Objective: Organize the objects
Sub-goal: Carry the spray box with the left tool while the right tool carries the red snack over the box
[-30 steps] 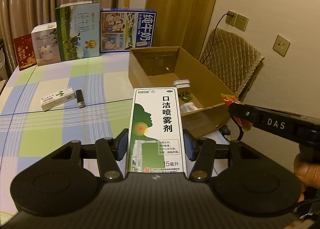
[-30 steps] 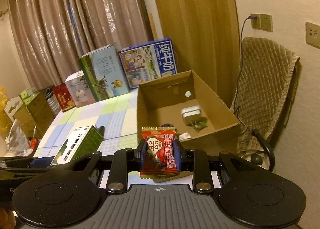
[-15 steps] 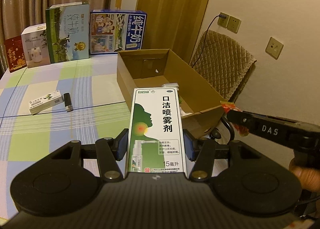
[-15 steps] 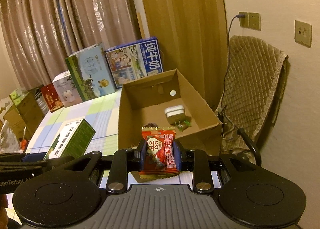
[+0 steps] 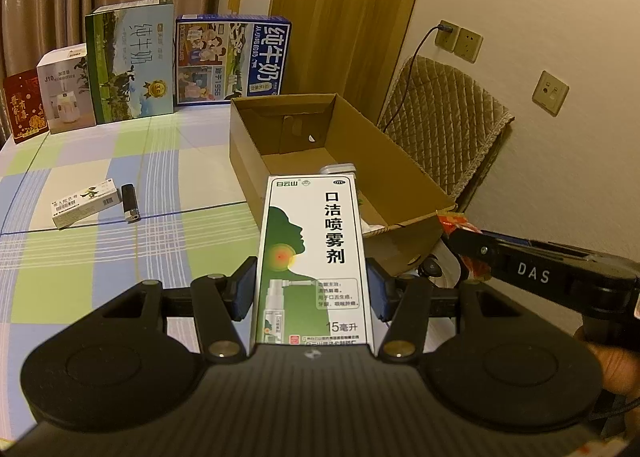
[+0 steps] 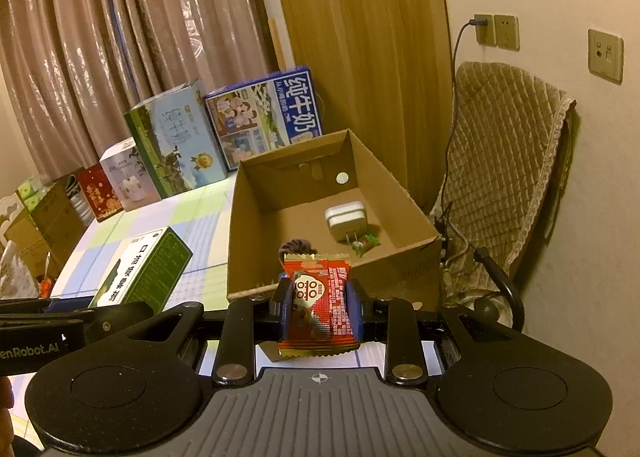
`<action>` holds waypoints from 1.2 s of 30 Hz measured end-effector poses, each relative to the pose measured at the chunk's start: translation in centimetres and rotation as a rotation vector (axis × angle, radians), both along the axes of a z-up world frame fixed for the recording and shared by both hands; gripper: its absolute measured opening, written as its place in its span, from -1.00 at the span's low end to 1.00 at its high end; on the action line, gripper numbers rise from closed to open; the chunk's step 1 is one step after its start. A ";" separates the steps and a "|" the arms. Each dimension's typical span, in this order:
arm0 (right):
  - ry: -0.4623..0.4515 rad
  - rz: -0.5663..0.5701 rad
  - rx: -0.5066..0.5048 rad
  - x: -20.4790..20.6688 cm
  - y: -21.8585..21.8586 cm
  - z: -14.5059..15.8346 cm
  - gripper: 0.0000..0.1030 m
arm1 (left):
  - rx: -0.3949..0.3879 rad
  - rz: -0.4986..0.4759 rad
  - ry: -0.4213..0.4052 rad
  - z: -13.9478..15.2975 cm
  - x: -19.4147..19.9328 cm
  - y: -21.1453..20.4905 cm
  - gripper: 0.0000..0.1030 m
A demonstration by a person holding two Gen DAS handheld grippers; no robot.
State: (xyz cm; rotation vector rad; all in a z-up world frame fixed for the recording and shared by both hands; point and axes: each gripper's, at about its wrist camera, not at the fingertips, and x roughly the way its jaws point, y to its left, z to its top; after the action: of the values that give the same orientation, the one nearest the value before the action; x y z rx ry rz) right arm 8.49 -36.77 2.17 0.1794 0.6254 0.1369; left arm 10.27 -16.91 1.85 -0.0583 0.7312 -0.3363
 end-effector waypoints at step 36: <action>-0.016 0.012 -0.008 10.3 -4.1 0.2 -0.51 | 0.014 -0.050 0.032 -1.9 11.8 -6.8 -0.02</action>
State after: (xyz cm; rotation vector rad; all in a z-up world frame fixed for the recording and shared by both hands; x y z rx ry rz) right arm 18.77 -40.83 2.35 0.1663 0.6108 0.1471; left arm 22.10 -23.70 -0.04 -0.0322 0.7673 -0.3788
